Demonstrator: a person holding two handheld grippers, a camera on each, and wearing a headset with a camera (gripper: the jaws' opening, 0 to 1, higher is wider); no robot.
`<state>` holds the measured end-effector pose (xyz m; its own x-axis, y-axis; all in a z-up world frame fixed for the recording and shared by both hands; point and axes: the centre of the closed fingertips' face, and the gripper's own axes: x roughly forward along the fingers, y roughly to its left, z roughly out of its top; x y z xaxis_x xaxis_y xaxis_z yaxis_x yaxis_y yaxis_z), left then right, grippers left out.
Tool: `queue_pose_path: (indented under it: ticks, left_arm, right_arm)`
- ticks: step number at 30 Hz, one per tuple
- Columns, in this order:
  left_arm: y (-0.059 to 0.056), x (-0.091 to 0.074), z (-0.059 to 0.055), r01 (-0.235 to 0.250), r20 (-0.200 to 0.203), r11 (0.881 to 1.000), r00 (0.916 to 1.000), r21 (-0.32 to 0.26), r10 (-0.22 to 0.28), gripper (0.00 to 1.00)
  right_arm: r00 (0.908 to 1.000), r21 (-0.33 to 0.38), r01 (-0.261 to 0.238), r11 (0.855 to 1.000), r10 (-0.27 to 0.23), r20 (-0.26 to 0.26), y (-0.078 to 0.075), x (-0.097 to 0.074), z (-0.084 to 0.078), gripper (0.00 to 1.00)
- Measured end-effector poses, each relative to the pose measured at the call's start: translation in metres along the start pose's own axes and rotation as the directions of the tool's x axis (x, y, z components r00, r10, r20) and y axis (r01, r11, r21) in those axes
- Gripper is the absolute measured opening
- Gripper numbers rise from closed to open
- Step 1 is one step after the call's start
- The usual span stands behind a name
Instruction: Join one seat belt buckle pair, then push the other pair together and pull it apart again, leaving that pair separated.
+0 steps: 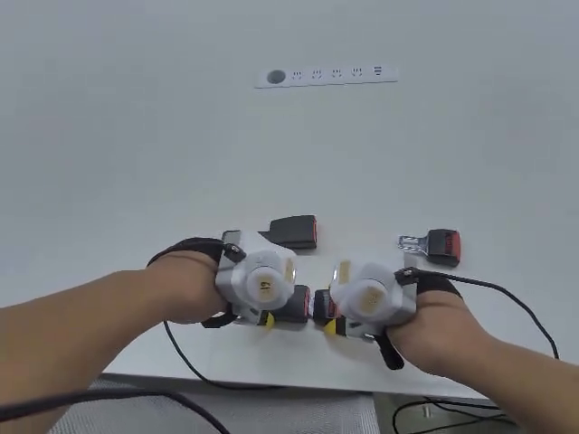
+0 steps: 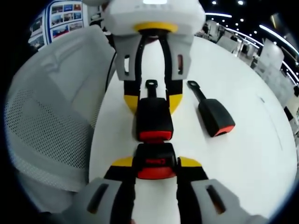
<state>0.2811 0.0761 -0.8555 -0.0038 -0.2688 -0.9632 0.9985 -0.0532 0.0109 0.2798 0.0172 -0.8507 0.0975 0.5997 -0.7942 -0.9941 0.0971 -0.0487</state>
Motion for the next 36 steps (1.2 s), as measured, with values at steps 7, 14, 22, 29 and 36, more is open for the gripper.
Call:
queue_pose_path:
  ticks: [7,14,22,29,36]
  left_arm:
    - [0.0012,-0.0006,-0.0022,-0.001,0.011,1.0,0.9999,-0.021,0.002,0.32]
    - [0.0026,-0.0013,-0.004,0.008,0.019,0.999,0.9998,-0.042,-0.007,0.31]
    - [0.0027,-0.0014,-0.0044,0.008,0.018,0.999,0.9998,-0.044,-0.007,0.31]
    - [0.0027,-0.0008,-0.0037,0.004,0.008,0.999,1.0,-0.046,-0.003,0.32]
    - [0.0025,-0.0013,-0.004,-0.01,0.005,0.999,0.9999,-0.049,0.011,0.33]
  right_arm:
    - [0.9995,-0.008,-0.021,1.0,0.021,-0.026,0.0024,-0.0009,-0.0024,0.32]
    - [0.999,-0.01,-0.039,0.999,0.038,-0.023,0.0004,-0.0022,-0.0042,0.32]
    - [0.9992,-0.003,-0.041,0.999,0.041,-0.001,0.0015,-0.0026,-0.004,0.32]
    - [0.9991,0.0,-0.04,0.999,0.04,-0.011,0.0013,-0.0021,-0.003,0.33]
    - [0.999,0.006,-0.032,0.999,0.033,-0.03,0.0008,-0.0008,-0.0034,0.34]
